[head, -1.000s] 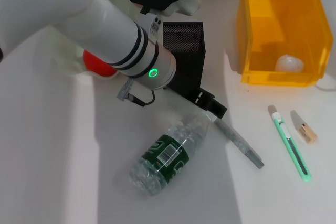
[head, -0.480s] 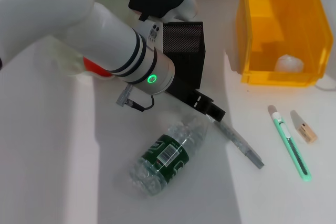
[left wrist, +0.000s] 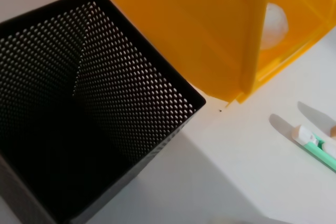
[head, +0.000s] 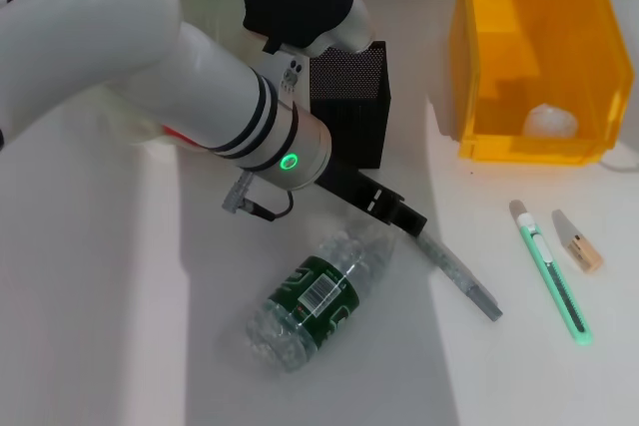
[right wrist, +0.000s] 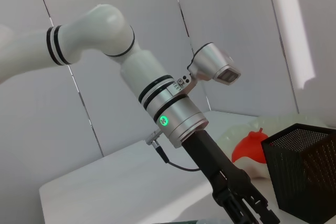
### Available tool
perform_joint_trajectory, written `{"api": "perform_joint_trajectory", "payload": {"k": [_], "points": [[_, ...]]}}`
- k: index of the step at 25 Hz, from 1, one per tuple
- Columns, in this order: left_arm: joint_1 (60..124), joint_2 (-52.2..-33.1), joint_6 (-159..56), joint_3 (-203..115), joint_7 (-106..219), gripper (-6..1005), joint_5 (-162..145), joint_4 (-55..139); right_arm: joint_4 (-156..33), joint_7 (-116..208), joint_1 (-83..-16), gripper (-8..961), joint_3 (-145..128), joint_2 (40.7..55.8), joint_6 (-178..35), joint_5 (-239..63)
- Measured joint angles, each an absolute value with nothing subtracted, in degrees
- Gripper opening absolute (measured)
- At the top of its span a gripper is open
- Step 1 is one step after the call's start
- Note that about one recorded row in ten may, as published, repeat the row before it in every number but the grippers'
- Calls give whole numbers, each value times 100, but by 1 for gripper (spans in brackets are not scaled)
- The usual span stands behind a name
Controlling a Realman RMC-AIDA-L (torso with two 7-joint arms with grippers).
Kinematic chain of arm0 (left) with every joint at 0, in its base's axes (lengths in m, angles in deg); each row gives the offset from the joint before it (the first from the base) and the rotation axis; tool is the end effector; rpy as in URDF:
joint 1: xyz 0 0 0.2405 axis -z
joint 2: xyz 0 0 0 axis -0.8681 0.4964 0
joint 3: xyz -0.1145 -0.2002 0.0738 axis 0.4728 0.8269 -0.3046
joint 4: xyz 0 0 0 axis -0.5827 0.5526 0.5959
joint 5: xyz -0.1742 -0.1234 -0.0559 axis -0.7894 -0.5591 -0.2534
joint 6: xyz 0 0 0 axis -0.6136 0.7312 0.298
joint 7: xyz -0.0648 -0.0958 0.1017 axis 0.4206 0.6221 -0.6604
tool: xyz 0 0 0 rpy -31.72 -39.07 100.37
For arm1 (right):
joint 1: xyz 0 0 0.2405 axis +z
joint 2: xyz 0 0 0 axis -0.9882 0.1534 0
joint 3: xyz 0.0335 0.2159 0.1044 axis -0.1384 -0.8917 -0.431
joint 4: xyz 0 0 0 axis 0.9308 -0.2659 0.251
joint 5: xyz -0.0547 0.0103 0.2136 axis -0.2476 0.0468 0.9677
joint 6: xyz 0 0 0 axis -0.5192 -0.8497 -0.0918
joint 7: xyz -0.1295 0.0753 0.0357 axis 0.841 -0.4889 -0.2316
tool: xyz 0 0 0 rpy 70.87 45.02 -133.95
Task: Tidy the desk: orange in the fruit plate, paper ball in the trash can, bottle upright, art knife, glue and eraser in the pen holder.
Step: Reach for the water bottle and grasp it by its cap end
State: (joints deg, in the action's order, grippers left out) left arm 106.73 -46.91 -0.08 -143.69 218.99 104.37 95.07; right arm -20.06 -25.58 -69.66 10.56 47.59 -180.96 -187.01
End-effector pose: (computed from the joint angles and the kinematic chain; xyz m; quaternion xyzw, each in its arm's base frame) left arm -0.1145 0.3607 -0.1293 -0.9154 -0.3804 0.0706 0.1109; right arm 0.3228 0.2101 0.0989 -0.9191 0.2174 0.3011 0.1313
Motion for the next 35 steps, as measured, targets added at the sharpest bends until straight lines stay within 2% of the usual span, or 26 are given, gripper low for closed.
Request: {"api": "perform_joint_trajectory", "payload": {"k": [22,28,30,35], "points": [[10604,-4691,-192,-14622,21736,825,10355,9481,-2015,-2550,-6975,766,1056,4777,-18112,-18700],[10578,-4691,-247,-14622,21676,594,10289,9467,-2014,-2550,-6975,766,1053,4777,-18113,-18701],[10576,-4691,-249,-14622,21662,439,10287,9465,-2014,-2550,-6975,766,1018,4777,-18114,-18701],[10543,-4691,-250,-14605,21501,439,10209,9467,-2023,-2550,-6975,766,937,4777,-18114,-18701]]}}
